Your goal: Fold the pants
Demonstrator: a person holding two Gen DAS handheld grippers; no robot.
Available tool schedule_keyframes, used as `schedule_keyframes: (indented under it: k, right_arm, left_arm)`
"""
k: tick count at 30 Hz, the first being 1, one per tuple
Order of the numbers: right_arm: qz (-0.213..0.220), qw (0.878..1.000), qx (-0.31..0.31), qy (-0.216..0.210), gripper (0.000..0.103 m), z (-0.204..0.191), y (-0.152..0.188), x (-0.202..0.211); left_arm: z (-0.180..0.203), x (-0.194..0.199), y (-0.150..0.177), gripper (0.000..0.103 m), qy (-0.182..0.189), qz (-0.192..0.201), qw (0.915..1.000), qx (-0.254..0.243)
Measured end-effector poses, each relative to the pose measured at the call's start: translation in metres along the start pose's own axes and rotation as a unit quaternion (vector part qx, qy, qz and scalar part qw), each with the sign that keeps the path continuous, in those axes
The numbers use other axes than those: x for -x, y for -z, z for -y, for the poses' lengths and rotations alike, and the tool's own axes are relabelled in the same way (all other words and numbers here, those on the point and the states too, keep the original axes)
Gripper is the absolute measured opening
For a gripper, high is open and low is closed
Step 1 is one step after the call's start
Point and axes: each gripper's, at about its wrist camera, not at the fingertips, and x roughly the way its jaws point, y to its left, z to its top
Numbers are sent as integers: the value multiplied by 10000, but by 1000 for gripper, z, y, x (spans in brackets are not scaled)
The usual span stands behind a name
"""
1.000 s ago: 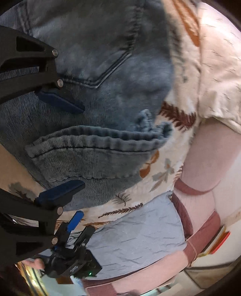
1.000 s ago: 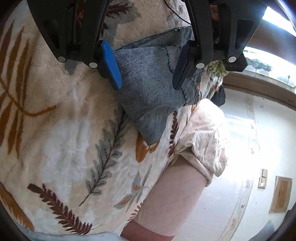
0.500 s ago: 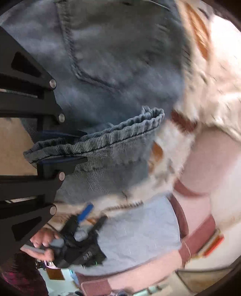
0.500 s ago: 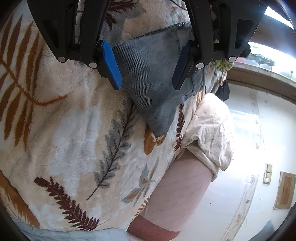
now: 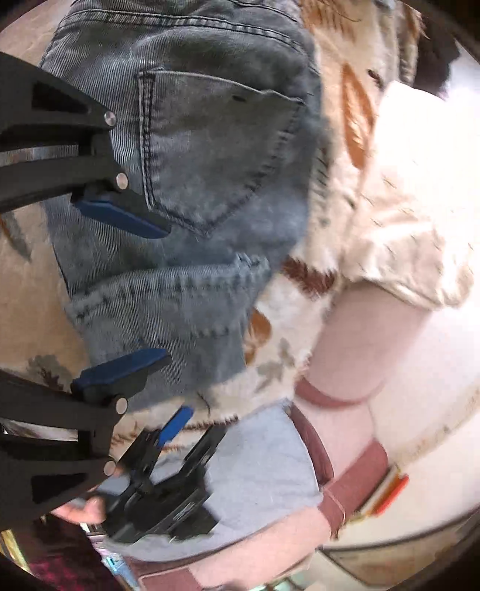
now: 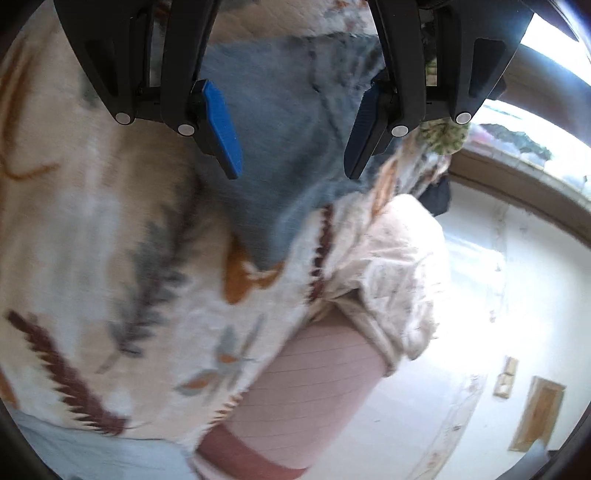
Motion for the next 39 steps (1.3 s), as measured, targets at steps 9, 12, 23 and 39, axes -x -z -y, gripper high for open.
schedule_keyframes:
  k: [9, 12, 23, 39]
  right_arm:
    - [-782, 9967, 100, -195, 59, -10, -14, -79]
    - [-982, 9950, -68, 176, 57, 4, -19, -106]
    - [57, 9999, 151, 46, 67, -15, -28, -59]
    - [-615, 9872, 1473, -55, 72, -105, 88, -68]
  left_arm:
    - [33, -51, 28, 64, -474, -833, 9915, -881]
    - [26, -64, 38, 62, -678, -1006, 9876, -1001]
    - [26, -20, 48, 62, -386, -533, 9913, -1144]
    - [-162, 133, 48, 77, -1762, 1397, 9634, 1459]
